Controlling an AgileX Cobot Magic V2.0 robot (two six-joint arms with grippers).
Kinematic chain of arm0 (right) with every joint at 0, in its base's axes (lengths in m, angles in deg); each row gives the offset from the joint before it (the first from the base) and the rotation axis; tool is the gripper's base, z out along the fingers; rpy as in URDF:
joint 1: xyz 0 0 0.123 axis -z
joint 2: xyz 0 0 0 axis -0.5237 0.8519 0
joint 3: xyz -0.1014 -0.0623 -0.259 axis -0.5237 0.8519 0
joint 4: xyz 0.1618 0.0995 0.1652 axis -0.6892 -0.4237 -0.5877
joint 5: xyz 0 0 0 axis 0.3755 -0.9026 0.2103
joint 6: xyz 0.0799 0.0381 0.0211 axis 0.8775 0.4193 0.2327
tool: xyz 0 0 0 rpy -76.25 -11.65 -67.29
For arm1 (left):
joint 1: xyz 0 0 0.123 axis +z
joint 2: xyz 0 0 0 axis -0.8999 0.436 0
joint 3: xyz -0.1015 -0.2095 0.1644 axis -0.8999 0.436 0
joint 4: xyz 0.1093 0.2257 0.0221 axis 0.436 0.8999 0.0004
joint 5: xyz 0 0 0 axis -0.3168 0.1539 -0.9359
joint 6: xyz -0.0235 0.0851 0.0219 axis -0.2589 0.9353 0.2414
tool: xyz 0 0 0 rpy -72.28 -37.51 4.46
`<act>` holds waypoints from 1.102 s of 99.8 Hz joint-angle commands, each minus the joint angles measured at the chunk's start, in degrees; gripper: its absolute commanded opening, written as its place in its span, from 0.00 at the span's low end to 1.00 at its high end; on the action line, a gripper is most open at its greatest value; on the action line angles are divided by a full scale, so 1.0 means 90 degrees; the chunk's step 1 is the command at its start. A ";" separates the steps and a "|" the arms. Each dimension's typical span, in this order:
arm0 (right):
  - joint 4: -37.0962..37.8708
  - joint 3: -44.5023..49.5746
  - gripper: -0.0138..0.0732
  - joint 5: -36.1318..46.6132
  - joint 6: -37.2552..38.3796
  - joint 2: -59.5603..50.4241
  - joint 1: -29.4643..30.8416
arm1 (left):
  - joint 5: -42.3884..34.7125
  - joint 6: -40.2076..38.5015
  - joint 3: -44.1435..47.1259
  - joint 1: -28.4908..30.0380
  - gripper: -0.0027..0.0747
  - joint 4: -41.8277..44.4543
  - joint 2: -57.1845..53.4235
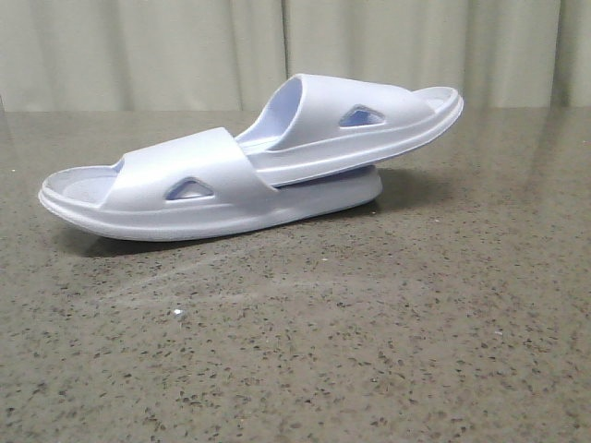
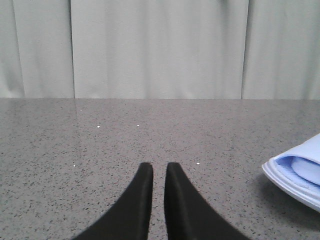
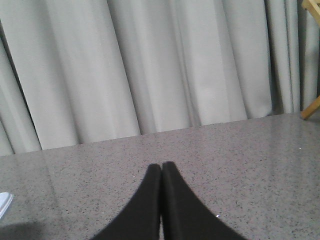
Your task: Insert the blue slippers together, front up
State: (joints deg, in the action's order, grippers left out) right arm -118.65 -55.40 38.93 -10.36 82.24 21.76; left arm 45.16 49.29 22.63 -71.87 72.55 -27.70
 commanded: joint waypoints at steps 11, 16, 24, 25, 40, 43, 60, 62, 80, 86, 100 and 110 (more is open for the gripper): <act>0.0134 -0.0168 0.04 -0.0140 -0.0001 0.0056 0.0005 | -0.0483 -0.0051 0.0051 -0.0042 0.06 -0.0021 -0.0182; 0.0134 -0.0168 0.04 -0.0140 -0.0001 0.0056 0.0005 | -0.0483 -0.0051 0.0051 -0.0042 0.06 -0.0021 -0.0182; 0.0134 -0.0168 0.04 -0.0140 -0.0001 0.0056 0.0005 | -0.0483 -0.0051 0.0051 -0.0042 0.06 -0.0021 -0.0182; 0.0134 -0.0168 0.04 -0.0140 -0.0001 0.0056 0.0005 | -0.0483 -0.0051 0.0051 -0.0042 0.06 -0.0021 -0.0182; 0.0134 -0.0168 0.04 -0.0140 -0.0001 0.0056 0.0005 | -0.0483 -0.0051 0.0051 -0.0042 0.06 -0.0021 -0.0182; 0.0134 -0.0168 0.04 -0.0140 -0.0001 0.0056 0.0005 | -0.0483 -0.0051 0.0051 -0.0042 0.06 -0.0021 -0.0182; 0.0893 -0.0143 0.04 -0.0169 0.0296 0.0056 0.0005 | -0.0483 -0.0051 0.0051 -0.0042 0.06 -0.0021 -0.0182; 0.1273 -0.0123 0.04 -0.0198 0.0592 0.0056 0.0005 | -0.0483 -0.0051 0.0051 -0.0042 0.06 -0.0021 -0.0182; 0.6305 0.0088 0.04 -0.0625 0.5098 0.0056 0.0079 | -0.0483 -0.0051 0.0051 -0.0042 0.06 -0.0021 -0.0182; 0.8009 0.0099 0.04 -0.1213 0.6604 0.0056 0.0192 | -0.0483 -0.0051 0.0051 -0.0042 0.06 -0.0021 -0.0182; 1.0706 0.0099 0.04 -0.2775 1.0091 0.0007 0.0751 | -0.0483 -0.0051 0.0051 -0.0042 0.06 -0.0021 -0.0182; 1.1315 0.0142 0.04 -0.3830 1.1244 -0.0233 0.1218 | -0.0483 -0.0051 0.0051 -0.0042 0.06 -0.0021 -0.0182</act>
State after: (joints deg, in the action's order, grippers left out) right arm -24.25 -53.18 8.44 79.82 81.04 29.65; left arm 45.16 49.29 22.63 -71.87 72.55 -27.70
